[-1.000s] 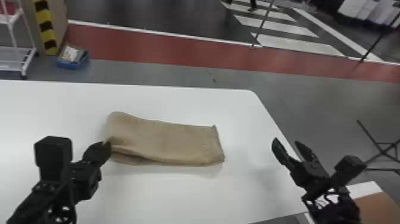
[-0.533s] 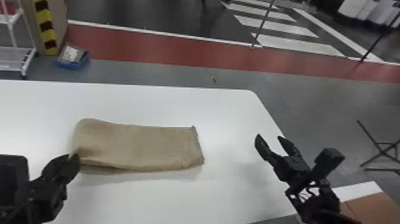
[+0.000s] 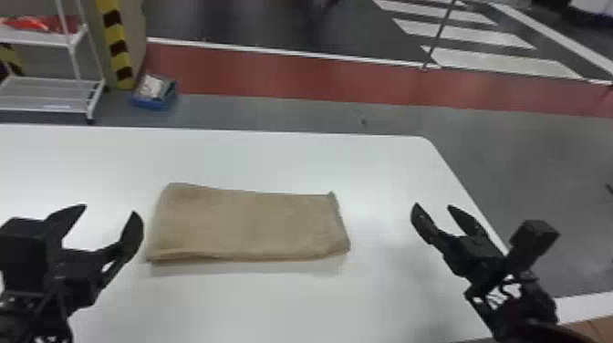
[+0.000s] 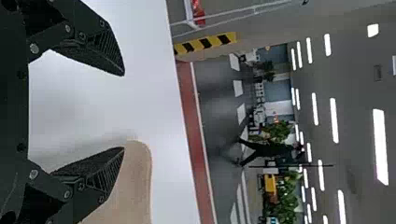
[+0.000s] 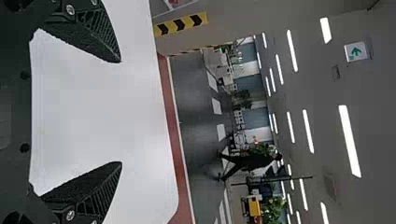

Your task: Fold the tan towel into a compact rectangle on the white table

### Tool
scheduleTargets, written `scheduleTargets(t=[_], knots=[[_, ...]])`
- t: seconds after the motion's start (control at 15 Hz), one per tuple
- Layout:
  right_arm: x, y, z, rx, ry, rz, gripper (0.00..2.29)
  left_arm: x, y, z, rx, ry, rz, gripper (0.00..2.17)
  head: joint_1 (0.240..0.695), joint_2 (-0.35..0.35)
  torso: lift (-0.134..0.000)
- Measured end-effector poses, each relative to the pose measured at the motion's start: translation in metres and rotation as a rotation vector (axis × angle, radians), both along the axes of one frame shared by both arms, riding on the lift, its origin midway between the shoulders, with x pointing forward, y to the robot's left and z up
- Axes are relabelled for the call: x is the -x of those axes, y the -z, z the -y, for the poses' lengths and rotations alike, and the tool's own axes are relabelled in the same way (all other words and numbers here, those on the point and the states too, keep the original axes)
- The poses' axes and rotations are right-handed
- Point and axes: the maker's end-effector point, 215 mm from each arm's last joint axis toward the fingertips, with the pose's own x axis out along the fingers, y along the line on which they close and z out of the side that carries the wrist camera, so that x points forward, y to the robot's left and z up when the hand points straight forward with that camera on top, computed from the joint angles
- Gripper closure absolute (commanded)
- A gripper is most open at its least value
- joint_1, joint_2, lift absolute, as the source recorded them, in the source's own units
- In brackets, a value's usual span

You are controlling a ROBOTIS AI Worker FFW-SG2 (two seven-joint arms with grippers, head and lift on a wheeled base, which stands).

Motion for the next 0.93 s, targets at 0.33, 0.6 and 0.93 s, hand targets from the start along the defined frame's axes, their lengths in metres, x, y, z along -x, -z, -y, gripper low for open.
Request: scheduleTargets(t=[0.33, 0.6, 0.93], knots=[[-0.011, 0.018, -0.029, -0.051, -0.057, -0.088, 0.17, -0.042, 0.004, 0.077, 0.165, 0.229, 0.003, 0.86, 0.695, -0.249, -0.125], [-0.019, 0.03, -0.062, -0.08, -0.118, -0.142, 0.18, -0.056, 0.019, 0.117, 0.211, 0.334, -0.064, 1.63, 0.695, -0.254, -0.125], [-0.025, 0.04, -0.102, -0.085, -0.19, -0.205, 0.18, -0.049, 0.05, 0.103, 0.174, 0.354, -0.18, 1.69, 0.695, -0.204, -0.125]])
